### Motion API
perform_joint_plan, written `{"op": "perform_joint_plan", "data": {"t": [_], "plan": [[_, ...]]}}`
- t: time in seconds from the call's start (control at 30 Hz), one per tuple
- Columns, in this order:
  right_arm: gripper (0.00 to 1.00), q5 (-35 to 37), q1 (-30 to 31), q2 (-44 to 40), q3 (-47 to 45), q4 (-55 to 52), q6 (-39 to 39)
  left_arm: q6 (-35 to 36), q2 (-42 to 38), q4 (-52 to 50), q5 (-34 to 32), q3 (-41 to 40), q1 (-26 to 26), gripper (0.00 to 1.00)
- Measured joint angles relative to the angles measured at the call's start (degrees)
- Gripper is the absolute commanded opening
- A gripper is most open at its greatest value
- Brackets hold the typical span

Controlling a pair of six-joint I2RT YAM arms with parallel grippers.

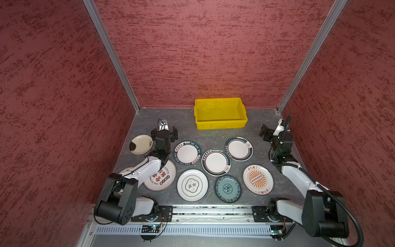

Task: Place the plates into the plastic bin on the countertop
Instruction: Pick up the plate from the center of the table.

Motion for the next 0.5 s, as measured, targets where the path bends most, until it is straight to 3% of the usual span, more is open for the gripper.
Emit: {"op": "perform_joint_plan", "data": {"t": [0.13, 0.33, 0.5], "plan": [[0.99, -4.3, 0.0, -2.7, 2.7, -10.6, 2.6, -5.0, -4.8, -8.8, 2.0, 2.6, -1.7, 0.99], [0.99, -11.8, 0.0, -3.0, 4.0, -20.5, 5.6, -13.0, -11.3, -14.6, 15.6, 1.9, -2.1, 0.99], [0.99, -15.2, 0.0, 0.4, 4.0, -22.7, 7.6, -16.2, -11.7, -15.1, 24.0, 1.3, -2.7, 0.99]]}}
